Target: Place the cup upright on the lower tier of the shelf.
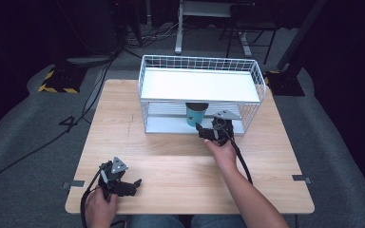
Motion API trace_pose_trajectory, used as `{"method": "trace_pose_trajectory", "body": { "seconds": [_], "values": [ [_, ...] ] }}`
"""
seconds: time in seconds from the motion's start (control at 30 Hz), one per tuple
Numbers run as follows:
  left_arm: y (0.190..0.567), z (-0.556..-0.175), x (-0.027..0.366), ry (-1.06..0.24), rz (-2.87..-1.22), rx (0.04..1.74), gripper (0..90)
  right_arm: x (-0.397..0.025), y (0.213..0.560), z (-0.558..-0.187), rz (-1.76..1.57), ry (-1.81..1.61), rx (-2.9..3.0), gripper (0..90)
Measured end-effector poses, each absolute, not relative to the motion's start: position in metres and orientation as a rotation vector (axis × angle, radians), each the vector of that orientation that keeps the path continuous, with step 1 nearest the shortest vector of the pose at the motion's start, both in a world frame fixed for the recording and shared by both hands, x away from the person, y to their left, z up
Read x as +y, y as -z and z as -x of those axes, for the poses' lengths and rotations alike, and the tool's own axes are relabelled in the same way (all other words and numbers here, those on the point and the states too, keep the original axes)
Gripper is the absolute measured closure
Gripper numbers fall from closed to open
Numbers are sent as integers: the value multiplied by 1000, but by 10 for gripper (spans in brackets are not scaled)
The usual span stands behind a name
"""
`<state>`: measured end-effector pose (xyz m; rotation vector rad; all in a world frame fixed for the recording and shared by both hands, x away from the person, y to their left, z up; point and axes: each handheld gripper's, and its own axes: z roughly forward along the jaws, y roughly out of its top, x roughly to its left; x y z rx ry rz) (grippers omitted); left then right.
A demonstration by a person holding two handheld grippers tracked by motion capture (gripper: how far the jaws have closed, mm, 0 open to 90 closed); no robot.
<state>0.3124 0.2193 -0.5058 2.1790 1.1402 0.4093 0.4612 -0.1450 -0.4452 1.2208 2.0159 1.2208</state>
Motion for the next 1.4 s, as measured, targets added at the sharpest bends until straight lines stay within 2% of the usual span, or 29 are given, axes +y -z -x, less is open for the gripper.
{"method": "trace_pose_trajectory", "body": {
  "seconds": [0.23,0.67,1.4],
  "values": [
    [506,-312,219,-410,-2176,1144,0,-163,424,-437,-1176,-1262,2033,149],
    [506,-312,219,-410,-2177,1143,0,-201,409,-399,-1141,-1260,2072,156],
    [506,-312,219,-409,-2178,1142,0,-270,416,-349,-1180,-1288,2073,168]
  ]
}}
